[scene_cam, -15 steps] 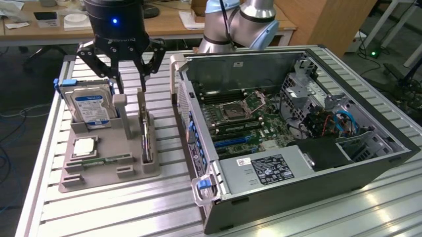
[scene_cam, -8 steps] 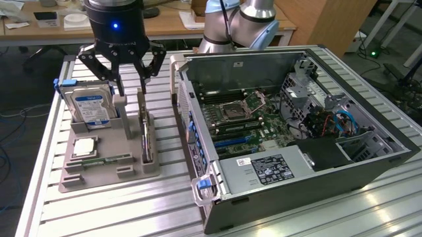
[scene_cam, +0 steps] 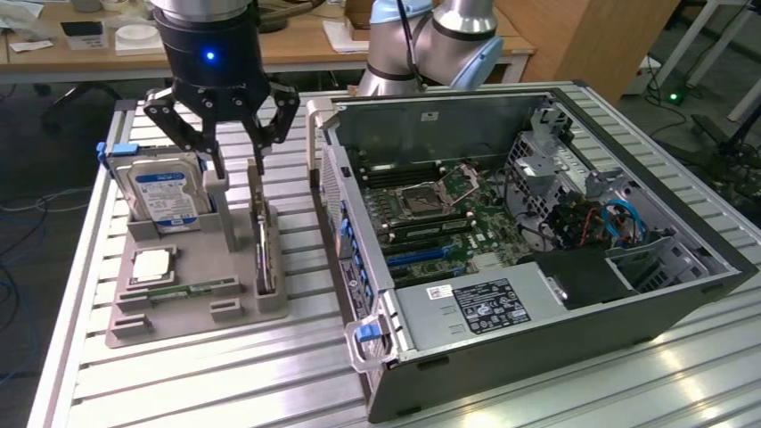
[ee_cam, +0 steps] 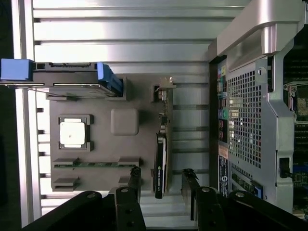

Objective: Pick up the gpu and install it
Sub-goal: 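Pick up the gpu and move the gpu toward the slot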

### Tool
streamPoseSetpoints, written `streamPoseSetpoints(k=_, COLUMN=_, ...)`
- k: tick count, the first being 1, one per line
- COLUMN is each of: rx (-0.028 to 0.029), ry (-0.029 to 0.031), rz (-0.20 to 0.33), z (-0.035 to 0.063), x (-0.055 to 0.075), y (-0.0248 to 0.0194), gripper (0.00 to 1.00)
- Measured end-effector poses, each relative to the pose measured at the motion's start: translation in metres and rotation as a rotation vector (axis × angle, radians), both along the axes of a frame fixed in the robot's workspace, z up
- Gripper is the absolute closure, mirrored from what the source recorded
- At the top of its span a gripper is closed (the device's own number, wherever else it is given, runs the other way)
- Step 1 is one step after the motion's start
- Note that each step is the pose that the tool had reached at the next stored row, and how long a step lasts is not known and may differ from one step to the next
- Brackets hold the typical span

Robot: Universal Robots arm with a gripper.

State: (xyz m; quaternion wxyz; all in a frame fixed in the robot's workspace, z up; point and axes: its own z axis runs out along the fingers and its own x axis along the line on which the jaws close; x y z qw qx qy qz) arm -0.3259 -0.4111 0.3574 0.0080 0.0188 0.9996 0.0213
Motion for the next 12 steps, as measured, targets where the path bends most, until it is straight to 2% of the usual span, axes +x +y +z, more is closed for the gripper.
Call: streamPoseSetpoints(k=12, rx=0.0, ry=-0.0001, rz=0.0, z=-0.0111, x=0.0, y=0.0, gripper=0.53)
